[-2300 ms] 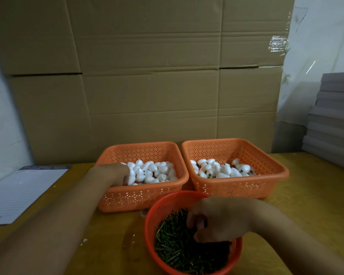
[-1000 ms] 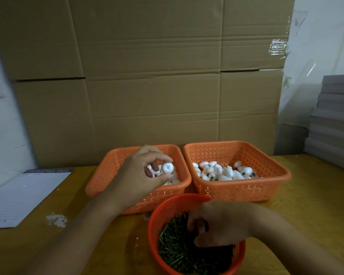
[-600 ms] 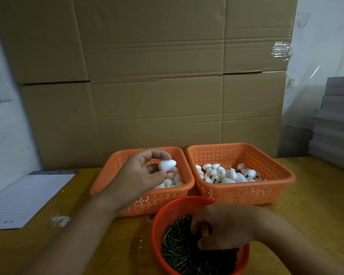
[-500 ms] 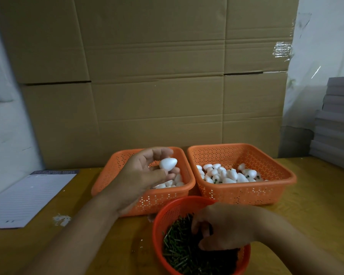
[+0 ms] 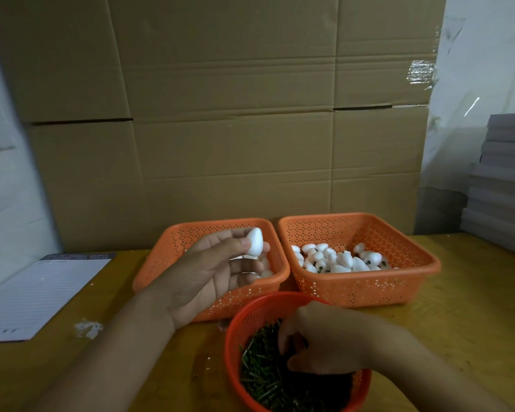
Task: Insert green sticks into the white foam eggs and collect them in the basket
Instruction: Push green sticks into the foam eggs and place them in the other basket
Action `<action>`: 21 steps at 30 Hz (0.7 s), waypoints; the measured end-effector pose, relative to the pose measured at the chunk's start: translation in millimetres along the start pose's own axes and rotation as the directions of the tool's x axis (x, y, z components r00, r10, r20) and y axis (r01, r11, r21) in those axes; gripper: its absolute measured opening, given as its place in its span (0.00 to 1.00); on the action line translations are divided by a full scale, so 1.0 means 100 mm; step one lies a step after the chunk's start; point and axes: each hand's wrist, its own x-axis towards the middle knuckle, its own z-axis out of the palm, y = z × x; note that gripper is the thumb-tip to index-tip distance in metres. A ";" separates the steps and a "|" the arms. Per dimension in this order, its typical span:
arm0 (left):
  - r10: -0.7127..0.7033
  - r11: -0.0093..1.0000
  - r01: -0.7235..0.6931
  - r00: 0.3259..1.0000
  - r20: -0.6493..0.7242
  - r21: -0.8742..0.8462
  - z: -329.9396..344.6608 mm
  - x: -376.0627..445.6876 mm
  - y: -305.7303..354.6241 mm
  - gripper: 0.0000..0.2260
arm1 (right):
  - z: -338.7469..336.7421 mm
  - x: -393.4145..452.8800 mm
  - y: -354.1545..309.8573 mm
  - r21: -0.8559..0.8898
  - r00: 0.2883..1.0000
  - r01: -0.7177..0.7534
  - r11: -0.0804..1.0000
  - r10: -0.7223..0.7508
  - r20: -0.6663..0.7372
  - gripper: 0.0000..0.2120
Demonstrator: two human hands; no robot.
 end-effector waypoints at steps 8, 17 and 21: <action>0.002 1.000 -0.002 1.000 -0.002 0.021 -0.01 0.00 -0.03 0.14 | -0.06 -0.04 -0.01 0.082 0.996 0.022 0.996 -0.016 -0.084 0.06; 0.010 0.999 -0.011 1.000 0.020 0.038 0.01 0.01 -0.04 0.12 | -0.16 -0.05 -0.06 0.432 0.968 0.148 0.890 -0.040 -0.248 0.04; 0.007 1.000 -0.007 1.000 -0.029 -0.002 0.00 0.02 -0.05 0.14 | -0.21 -0.06 -0.10 0.828 0.943 0.226 0.513 0.097 -0.318 0.04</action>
